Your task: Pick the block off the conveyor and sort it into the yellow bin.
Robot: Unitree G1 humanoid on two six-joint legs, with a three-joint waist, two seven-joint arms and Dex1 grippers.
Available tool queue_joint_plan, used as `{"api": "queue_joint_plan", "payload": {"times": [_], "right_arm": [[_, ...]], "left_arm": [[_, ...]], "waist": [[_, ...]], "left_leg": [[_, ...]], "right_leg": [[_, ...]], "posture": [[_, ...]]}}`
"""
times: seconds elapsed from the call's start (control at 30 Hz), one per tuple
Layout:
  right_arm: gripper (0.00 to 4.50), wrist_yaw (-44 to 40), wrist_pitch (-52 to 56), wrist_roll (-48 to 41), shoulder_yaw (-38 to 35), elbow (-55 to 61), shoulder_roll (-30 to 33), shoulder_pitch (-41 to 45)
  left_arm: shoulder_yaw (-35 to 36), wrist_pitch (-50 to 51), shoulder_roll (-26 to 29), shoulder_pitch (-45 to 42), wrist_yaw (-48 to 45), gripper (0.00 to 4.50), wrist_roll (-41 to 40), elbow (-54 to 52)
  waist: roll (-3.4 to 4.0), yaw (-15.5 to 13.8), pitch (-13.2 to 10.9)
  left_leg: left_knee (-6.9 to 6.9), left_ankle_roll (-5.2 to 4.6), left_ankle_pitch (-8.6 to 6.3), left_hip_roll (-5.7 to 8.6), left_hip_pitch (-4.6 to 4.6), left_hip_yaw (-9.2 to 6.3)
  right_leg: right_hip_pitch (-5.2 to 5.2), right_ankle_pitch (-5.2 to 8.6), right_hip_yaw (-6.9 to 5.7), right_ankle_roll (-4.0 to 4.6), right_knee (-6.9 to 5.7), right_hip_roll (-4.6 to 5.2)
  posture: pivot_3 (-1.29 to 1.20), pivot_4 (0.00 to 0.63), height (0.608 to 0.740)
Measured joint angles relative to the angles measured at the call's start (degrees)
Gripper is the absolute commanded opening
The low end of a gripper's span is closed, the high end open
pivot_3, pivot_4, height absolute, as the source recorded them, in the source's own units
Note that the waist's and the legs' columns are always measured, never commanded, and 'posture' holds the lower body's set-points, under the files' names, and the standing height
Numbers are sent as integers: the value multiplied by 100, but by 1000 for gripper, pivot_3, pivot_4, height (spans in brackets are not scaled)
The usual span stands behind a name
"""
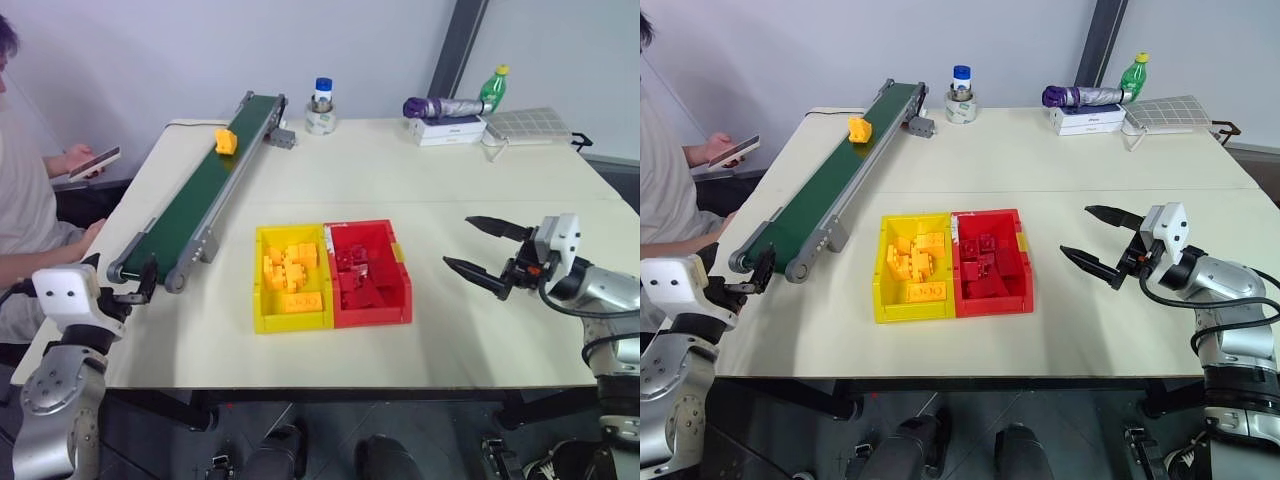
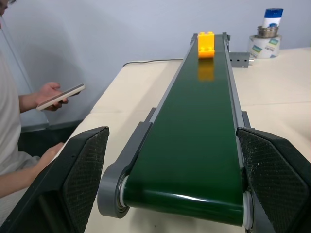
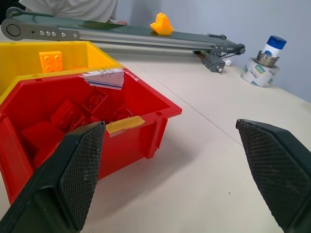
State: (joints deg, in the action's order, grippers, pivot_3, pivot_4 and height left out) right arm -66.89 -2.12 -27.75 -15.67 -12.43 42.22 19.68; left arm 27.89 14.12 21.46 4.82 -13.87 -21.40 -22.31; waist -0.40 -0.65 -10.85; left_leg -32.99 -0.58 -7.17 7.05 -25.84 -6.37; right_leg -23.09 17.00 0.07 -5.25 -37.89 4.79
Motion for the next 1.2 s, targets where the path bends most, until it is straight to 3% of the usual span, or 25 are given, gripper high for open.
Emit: {"api": "queue_joint_plan", "payload": {"times": [0.93, 1.2], "right_arm": [[4500, 12, -41, 54, 7, -35, -56, 34], [4500, 33, -59, 57, 22, -33, -72, 41]], "left_arm": [[-138, 83, 127, -303, -79, 4423, -4, 167], [-266, 848, 596, -1422, -51, 4423, -51, 732]], "waist": [[0, -1, 0], [0, -8, 0]], "left_leg": [[0, 0, 0, 0, 1, 0], [-1, 0, 0, 1, 1, -2]], "right_leg": [[0, 0, -1, 0, 0, 0], [-2, -1, -4, -2, -2, -2]], "posture": [[0, 150, 740], [0, 150, 740]]}}
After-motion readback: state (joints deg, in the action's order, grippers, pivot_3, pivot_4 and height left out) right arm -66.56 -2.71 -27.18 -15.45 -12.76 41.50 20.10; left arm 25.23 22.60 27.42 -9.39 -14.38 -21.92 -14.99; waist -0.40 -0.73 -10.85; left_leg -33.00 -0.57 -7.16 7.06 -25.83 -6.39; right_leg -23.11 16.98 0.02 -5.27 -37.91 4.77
